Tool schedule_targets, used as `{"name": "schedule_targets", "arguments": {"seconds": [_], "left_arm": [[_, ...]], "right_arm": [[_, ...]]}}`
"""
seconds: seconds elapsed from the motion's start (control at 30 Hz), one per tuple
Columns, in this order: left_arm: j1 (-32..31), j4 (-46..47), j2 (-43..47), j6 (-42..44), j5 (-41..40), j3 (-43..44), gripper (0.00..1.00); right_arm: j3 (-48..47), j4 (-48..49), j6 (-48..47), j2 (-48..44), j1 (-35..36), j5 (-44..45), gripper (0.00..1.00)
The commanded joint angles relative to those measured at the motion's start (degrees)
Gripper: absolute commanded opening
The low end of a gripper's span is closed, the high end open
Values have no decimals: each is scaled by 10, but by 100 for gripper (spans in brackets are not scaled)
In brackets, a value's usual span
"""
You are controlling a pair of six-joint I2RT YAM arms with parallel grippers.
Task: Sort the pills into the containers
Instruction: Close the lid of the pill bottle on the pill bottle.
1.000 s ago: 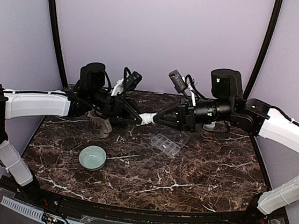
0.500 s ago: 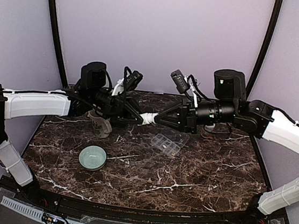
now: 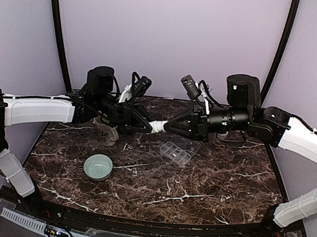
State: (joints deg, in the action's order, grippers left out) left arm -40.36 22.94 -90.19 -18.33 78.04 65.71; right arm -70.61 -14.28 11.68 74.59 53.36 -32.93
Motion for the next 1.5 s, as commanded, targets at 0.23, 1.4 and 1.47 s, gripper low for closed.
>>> {"name": "schedule_targets", "arguments": {"seconds": [0.23, 1.4, 1.47], "left_arm": [[-14, -3, 39, 33, -6, 22, 0], [-7, -25, 23, 55, -16, 36, 0], [-6, -29, 22, 57, -17, 38, 0]], "right_arm": [[21, 22, 17, -17, -2, 36, 10], [20, 87, 116, -19, -36, -70, 11], [16, 83, 113, -15, -34, -70, 11]]}}
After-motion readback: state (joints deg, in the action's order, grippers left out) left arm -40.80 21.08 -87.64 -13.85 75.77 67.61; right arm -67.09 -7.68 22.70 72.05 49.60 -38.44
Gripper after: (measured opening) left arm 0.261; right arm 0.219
